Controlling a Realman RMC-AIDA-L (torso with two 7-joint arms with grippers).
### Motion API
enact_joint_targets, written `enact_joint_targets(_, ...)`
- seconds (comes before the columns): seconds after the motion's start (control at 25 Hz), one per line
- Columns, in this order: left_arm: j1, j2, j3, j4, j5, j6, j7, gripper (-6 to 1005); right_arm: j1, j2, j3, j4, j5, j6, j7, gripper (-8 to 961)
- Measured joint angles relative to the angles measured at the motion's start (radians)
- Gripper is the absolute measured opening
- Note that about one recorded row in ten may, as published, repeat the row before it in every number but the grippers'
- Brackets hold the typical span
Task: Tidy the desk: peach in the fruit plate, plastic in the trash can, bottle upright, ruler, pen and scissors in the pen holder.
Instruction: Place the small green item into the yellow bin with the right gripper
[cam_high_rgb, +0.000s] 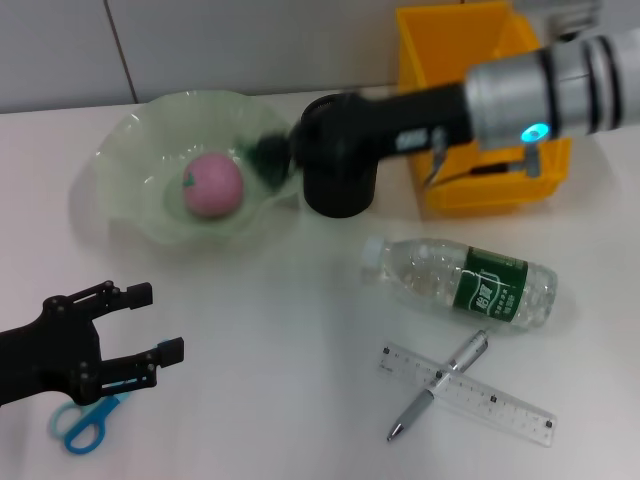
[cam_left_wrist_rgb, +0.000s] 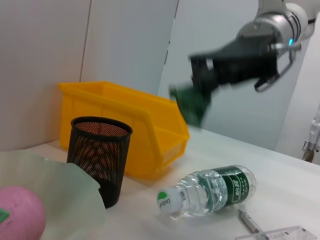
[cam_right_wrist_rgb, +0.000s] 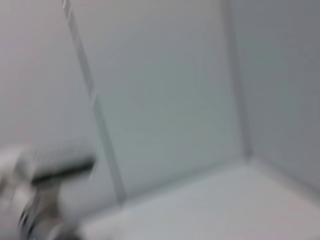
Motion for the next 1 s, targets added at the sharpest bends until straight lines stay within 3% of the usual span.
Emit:
enact_joint_targets(0.08,-0.001,0.001,0.0,0.0,-0.001,0.0,0.0,847,-0.047,-0.003,0.073,0.003,0.115,0.005,-0.069,-2)
enact_joint_targets(0.36,-0.004,0.002,0.0,0.0,-0.002,0.0,0.0,847,-0.104,-0.001,0.196,0.031,0.24,0.079,-0.178,-1)
enact_joint_targets(0.48,-0.006,0.002,0.0,0.0,-0.002,0.0,0.0,847,-0.127,0.006,0.237,0.058,0.315,0.228,-0.239,6)
enact_joint_targets(0.52,-0.006,0.002,0.0,0.0,-0.002,0.0,0.0,847,-0.127,0.006,0.237,0.058,0.315,0.228,-0.239,8)
enact_joint_targets(0.56,-0.007,0.002,-0.001,0.0,-0.002,0.0,0.0,847,-0.129,0.006,0.238,0.071,0.327,0.329,-0.245,11)
enact_joint_targets(0.6,-0.007,0.002,-0.001,0.0,-0.002,0.0,0.0,847,-0.129,0.006,0.238,0.071,0.327,0.329,-0.245,13)
enact_joint_targets(0.8,-0.017,0.0,-0.01,0.0,-0.002,-0.006,-0.003,847,-0.11,0.007,0.225,0.114,0.322,0.576,-0.266,24)
enact_joint_targets(1.0,-0.02,-0.001,-0.012,0.0,-0.002,-0.011,-0.003,847,-0.099,0.007,0.191,0.139,0.319,0.702,-0.271,36)
